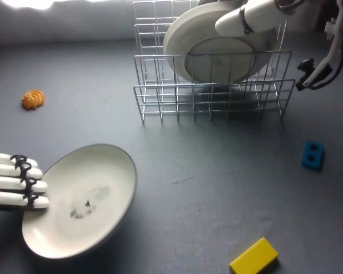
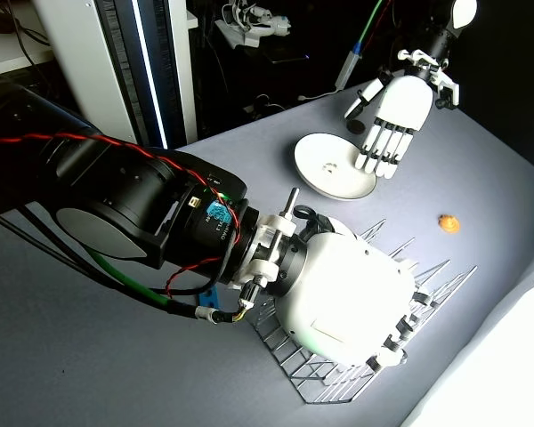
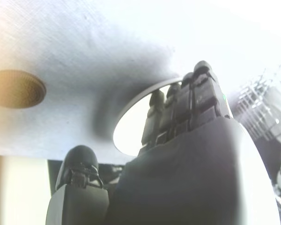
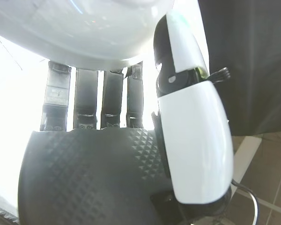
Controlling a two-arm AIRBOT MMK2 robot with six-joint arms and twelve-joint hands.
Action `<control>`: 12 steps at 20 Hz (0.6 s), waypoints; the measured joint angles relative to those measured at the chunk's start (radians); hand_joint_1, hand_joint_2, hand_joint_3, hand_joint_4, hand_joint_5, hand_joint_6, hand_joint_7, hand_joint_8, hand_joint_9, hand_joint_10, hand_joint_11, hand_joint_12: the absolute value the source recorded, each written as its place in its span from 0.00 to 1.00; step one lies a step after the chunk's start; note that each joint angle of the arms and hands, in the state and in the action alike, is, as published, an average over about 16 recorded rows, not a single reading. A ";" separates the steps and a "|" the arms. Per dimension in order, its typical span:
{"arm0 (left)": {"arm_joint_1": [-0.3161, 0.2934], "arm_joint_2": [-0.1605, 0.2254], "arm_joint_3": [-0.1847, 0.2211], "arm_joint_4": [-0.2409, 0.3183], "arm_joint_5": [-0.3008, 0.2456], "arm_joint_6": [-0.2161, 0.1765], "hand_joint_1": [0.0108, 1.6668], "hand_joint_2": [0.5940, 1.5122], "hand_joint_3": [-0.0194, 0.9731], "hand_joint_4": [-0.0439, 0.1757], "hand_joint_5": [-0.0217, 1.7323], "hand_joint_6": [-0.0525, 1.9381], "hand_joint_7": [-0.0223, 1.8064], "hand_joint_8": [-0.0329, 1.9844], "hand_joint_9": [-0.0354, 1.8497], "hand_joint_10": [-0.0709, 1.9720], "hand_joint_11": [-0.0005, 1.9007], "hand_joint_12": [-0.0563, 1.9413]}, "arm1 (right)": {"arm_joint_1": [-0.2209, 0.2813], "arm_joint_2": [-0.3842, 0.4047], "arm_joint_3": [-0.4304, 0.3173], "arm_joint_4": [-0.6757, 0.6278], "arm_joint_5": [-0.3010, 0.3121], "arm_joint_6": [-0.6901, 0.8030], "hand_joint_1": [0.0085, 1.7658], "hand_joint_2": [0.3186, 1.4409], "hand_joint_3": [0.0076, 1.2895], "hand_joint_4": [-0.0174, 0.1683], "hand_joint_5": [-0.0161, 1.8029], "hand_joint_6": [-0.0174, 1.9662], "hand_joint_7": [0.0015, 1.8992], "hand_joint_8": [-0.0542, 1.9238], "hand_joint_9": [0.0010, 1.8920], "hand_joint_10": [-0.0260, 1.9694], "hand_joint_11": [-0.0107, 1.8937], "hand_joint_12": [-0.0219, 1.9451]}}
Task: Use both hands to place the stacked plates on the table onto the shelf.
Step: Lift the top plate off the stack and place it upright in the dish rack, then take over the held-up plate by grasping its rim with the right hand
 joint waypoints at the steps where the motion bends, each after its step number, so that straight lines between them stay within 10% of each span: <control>1: 0.006 0.001 -0.003 -0.005 0.006 0.000 0.01 0.62 0.04 0.20 0.05 0.03 0.01 0.01 0.02 0.02 0.01 0.02 | 0.005 0.004 -0.006 -0.005 0.004 -0.003 0.63 0.70 0.01 0.07 0.39 0.12 0.43 0.06 0.38 0.20 0.19 0.71; 6: 0.028 0.006 -0.017 -0.020 0.029 -0.001 0.01 0.62 0.04 0.19 0.04 0.02 0.01 0.01 0.02 0.02 0.01 0.02 | 0.037 0.036 -0.066 -0.052 0.051 -0.061 0.60 0.69 0.01 0.08 0.32 0.08 0.35 0.04 0.27 0.20 0.10 0.70; 12: 0.044 0.013 -0.031 -0.035 0.044 -0.002 0.01 0.62 0.04 0.19 0.04 0.02 0.01 0.01 0.03 0.02 0.01 0.02 | 0.060 0.074 -0.199 -0.129 0.127 -0.276 0.57 0.63 0.01 0.08 0.18 0.04 0.18 0.03 0.13 0.14 0.03 0.45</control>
